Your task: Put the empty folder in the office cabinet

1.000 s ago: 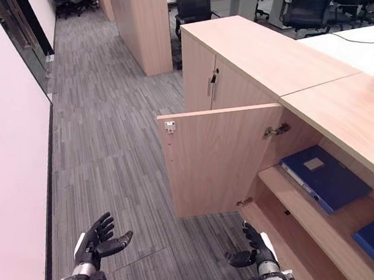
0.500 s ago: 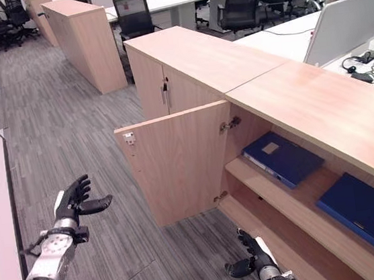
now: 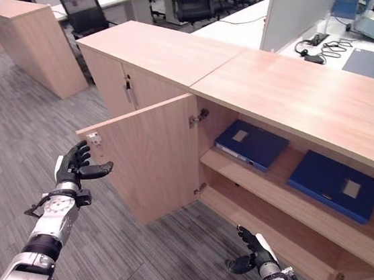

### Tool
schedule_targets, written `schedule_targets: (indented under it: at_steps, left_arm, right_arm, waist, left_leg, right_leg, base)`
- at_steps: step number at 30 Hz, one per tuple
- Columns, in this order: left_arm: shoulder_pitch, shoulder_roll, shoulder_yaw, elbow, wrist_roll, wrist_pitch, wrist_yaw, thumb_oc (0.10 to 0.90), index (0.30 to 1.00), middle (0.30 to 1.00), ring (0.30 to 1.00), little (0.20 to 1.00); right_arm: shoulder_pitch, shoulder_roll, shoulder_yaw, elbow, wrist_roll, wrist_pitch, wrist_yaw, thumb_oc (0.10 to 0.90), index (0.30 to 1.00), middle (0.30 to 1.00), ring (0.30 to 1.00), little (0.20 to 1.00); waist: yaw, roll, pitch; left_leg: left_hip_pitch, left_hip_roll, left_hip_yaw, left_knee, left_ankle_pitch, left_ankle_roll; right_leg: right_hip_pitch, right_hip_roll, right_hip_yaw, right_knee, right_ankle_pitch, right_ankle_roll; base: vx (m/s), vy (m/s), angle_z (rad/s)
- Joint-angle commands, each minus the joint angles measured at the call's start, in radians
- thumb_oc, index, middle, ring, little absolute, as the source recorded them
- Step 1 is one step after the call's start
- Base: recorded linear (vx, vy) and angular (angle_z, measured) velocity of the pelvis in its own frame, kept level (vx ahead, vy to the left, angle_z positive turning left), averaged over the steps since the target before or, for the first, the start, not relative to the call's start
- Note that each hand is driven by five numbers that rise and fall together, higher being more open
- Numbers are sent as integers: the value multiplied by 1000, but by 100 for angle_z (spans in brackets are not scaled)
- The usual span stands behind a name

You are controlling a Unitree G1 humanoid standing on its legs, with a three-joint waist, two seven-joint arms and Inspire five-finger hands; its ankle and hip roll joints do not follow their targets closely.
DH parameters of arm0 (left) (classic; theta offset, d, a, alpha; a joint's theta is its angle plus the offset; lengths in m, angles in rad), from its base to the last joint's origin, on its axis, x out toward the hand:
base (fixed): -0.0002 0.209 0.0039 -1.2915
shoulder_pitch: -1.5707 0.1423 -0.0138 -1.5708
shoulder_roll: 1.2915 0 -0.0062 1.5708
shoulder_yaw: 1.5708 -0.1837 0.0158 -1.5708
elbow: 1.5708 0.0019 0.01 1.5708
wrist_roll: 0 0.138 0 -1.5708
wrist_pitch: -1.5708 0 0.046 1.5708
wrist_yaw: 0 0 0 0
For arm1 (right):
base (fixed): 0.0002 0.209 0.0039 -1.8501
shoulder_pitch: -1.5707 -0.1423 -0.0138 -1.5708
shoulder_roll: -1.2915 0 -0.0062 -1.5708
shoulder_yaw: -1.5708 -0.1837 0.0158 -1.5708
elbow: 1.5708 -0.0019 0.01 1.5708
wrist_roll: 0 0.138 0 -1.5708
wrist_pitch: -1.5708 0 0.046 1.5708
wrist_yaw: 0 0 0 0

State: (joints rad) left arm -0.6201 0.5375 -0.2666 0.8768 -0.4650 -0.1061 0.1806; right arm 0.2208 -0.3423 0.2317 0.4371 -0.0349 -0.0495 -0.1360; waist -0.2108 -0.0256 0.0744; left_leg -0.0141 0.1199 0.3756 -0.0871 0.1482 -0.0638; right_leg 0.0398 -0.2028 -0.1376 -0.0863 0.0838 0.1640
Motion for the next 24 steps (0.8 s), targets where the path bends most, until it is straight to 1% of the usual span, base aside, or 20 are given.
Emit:
schedule_targets:
  at_steps: [1,2,6,8,9,13,15,19,20,21,22,24]
  left_arm:
    - [-306,53,-14,49,13,-78,-33,800,900,900,900,900]
    - [-306,53,-14,49,13,-78,-33,800,900,900,900,900]
    - [-328,49,-26,72,32,-76,-42,800,900,900,900,900]
    - [-329,47,-28,72,34,-78,-41,800,900,900,900,900]
    - [-327,43,-32,69,42,-81,-43,800,900,900,900,900]
    - [-308,28,-32,43,49,-86,-43,800,900,900,900,900]
    - [-285,24,-48,10,81,-88,-53,800,900,900,900,900]
    - [-233,13,-62,-22,121,-87,-66,800,900,900,900,900]
    - [-189,-8,-48,-65,127,-90,-56,800,900,900,900,900]
    - [-185,-9,-47,-68,127,-89,-54,800,900,900,900,900]
    - [-122,-40,-31,-137,116,-101,-50,800,900,900,900,900]
    - [-6,-92,1,-219,79,-110,-53,800,900,900,900,900]
  right_arm:
    - [-105,-44,-18,-83,21,-77,-31,800,900,900,900,900]
    - [-105,-44,-19,-83,21,-77,-31,800,900,900,900,900]
    - [-72,-42,-37,-77,26,-77,-31,800,900,900,900,900]
    - [-63,-39,-40,-76,29,-78,-29,800,900,900,900,900]
    - [-45,-36,-45,-79,30,-79,-24,800,900,900,900,900]
    - [-27,-32,-50,-74,30,-78,-21,800,900,900,900,900]
    - [-20,-35,-55,-73,27,-76,-17,800,900,900,900,900]
    - [-15,-33,-63,-60,17,-74,-15,800,900,900,900,900]
    - [-16,-29,-70,-50,13,-71,-22,800,900,900,900,900]
    - [-15,-29,-69,-49,13,-71,-22,800,900,900,900,900]
    - [-19,-24,-76,-50,11,-68,-28,800,900,900,900,900]
    - [-15,-9,-84,-37,8,-60,-36,800,900,900,900,900]
  waist:
    - [-8,22,34]
    - [-7,22,34]
    - [-35,17,28]
    - [-38,18,27]
    - [-46,18,25]
    - [-48,17,23]
    - [-47,16,23]
    - [-37,16,21]
    - [-25,15,22]
    - [-27,16,21]
    - [-13,12,24]
    - [7,9,27]
  left_leg:
    - [201,-4,-21,0,-208,-30]
    - [202,-4,-20,0,-208,-31]
    - [219,-5,8,0,-218,-30]
    - [223,-5,13,0,-219,-30]
    - [229,-7,18,0,-223,-30]
    - [234,-7,22,0,-225,-31]
    - [238,-8,20,0,-227,-30]
    - [244,-7,12,0,-228,-30]
    - [242,-6,4,0,-225,-30]
    - [242,-5,3,0,-225,-30]
    - [237,-4,-10,0,-223,-29]
    - [232,-3,-24,0,-220,-28]
  right_leg:
    - [-51,-22,-20,79,-15,89]
    - [-51,-22,-19,79,-15,89]
    - [-58,-20,1,78,-9,94]
    - [-58,-20,4,78,-8,94]
    - [-58,-20,7,77,-7,95]
    - [-55,-21,7,75,-6,96]
    - [-50,-23,5,74,-6,95]
    - [-36,-26,-4,69,-9,94]
    - [-27,-26,-17,67,-10,92]
    - [-26,-26,-18,66,-10,92]
    - [-23,-27,-27,65,-13,89]
    - [-13,-30,-43,63,-16,85]
  base:
    - [32,16,-20]
    - [30,21,-17]
    - [41,25,-20]
    - [27,16,-24]
    - [21,9,-12]
    - [7,-4,-7]
    - [-8,-9,-9]
    - [-10,-9,-2]
    - [0,0,0]
    - [-53,-32,4]
    - [-48,-29,10]
    - [-53,-36,15]
